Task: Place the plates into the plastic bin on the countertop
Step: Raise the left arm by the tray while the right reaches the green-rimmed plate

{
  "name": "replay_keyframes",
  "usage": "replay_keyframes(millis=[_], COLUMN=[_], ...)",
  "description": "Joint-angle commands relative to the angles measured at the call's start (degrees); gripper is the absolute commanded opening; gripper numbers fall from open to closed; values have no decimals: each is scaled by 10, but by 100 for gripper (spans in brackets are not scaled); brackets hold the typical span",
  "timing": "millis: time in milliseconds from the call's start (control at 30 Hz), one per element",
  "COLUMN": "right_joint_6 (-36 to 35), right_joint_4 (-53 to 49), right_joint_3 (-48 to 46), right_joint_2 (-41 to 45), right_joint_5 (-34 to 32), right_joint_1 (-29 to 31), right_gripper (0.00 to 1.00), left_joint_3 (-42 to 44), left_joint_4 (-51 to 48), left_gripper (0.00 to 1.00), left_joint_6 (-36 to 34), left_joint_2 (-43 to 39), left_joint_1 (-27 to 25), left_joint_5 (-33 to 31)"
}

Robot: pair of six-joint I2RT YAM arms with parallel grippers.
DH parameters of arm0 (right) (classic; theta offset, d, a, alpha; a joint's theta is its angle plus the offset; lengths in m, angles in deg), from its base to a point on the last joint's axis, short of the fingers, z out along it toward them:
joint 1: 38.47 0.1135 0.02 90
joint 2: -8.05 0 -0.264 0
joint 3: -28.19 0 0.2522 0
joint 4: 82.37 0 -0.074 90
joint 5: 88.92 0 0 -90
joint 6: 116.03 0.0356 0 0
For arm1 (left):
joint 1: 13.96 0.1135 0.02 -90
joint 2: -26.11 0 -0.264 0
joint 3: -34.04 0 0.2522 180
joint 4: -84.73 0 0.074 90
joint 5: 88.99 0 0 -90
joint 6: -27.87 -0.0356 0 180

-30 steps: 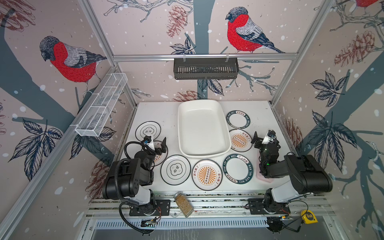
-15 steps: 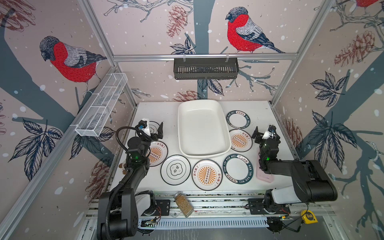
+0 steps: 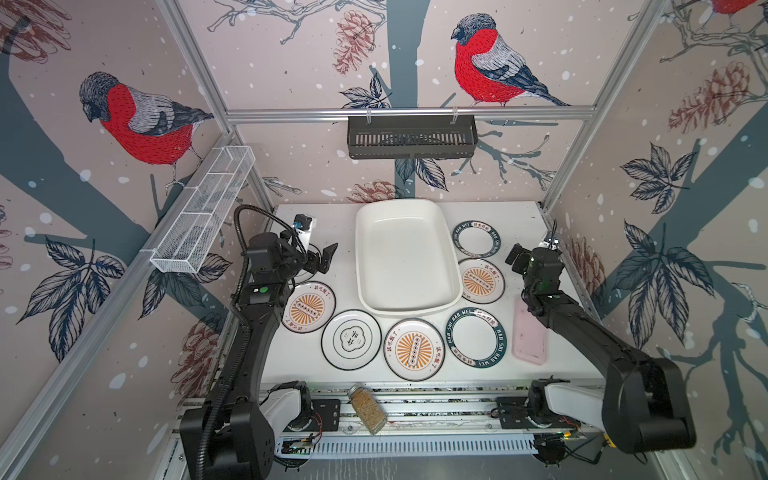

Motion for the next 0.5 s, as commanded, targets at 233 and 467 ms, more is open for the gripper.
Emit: replay_keyframes(millis=[233, 467], right_joint_6=[127, 143], right_joint_4=[-29, -88], right_joint_3=[-52, 3], right_joint_2=[110, 66], right_joint_5=[285, 384], right_joint_1=[-99, -105], right_gripper=[100, 99], left_joint_3=[-188, -282], left_joint_4=[-263, -354], left_gripper=[98, 98], left_joint_6=[-71, -79], left_joint_2=[80, 175], left_joint_1=[-24, -94], left_joint_5=[-1, -70])
